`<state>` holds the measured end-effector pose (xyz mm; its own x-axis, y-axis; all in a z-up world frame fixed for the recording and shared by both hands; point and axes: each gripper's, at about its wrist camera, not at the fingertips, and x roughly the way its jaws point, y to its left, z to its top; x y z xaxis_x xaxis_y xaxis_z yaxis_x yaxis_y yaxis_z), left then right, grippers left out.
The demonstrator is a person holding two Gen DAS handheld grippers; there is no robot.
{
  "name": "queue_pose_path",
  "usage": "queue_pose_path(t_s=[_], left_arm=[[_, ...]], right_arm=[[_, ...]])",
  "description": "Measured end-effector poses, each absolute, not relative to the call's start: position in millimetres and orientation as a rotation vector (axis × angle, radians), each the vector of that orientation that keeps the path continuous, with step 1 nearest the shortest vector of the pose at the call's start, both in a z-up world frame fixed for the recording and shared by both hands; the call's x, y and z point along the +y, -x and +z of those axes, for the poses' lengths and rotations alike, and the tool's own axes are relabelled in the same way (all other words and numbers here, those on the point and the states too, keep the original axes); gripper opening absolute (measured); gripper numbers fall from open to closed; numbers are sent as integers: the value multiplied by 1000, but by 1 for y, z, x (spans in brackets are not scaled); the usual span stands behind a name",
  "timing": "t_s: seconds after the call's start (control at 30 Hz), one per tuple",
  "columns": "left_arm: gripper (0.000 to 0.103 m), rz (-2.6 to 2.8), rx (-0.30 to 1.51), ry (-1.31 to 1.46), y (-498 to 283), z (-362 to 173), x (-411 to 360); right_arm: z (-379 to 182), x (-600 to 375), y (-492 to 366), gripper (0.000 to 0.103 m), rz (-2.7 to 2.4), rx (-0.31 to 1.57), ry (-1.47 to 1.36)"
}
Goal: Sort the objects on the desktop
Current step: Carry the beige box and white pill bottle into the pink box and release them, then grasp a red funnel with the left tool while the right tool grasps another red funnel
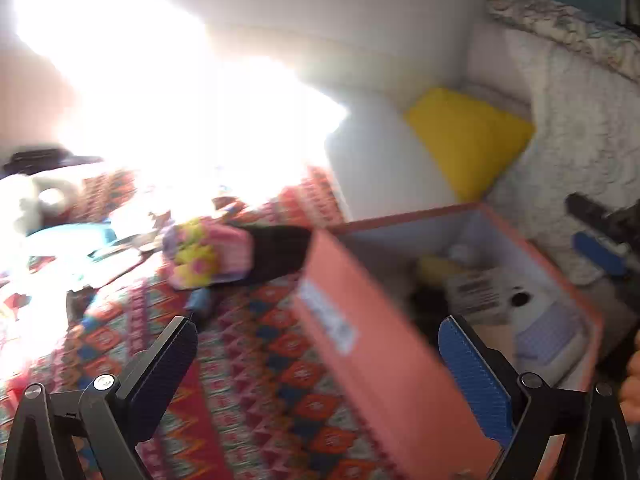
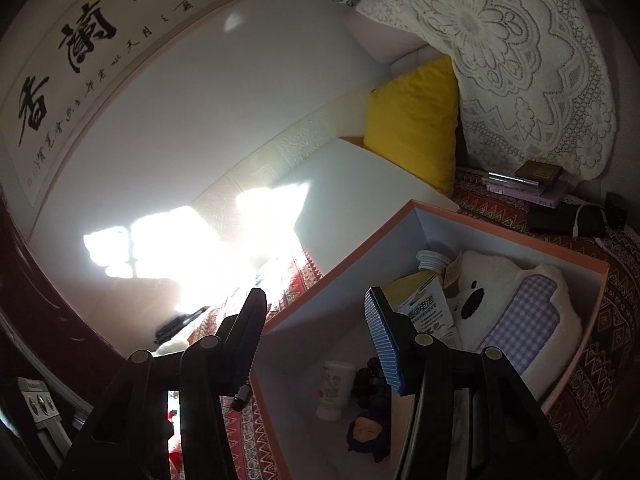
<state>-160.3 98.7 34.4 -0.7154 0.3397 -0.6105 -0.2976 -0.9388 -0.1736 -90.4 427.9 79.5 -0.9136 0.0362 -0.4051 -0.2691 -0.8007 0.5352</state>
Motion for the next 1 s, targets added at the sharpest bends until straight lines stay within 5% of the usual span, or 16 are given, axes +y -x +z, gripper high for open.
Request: queue_pose_path(t_s=[0.3,0.57,0.63,0.67,0.7,1.0], left_arm=[[99,2883,-257,1356,180,-84,-72],[97,2882,-266,1381,211,-118,-82],[81,2897,-212,1359,214,-116,-78],[60,2901,-185,1349,215,-116,-76],[27,2889,-161,1341,215,-114,-75],[27,2824,-442,1301,184,-117,-141]], right_arm=[[73,317,149,55,2981,757,759],[46,211,201,55,3102,618,997],[38,188,211,55,3124,588,1052],[34,177,217,55,3134,573,1080],[31,165,222,55,3145,558,1108],[-2,23,316,55,3313,572,1571]])
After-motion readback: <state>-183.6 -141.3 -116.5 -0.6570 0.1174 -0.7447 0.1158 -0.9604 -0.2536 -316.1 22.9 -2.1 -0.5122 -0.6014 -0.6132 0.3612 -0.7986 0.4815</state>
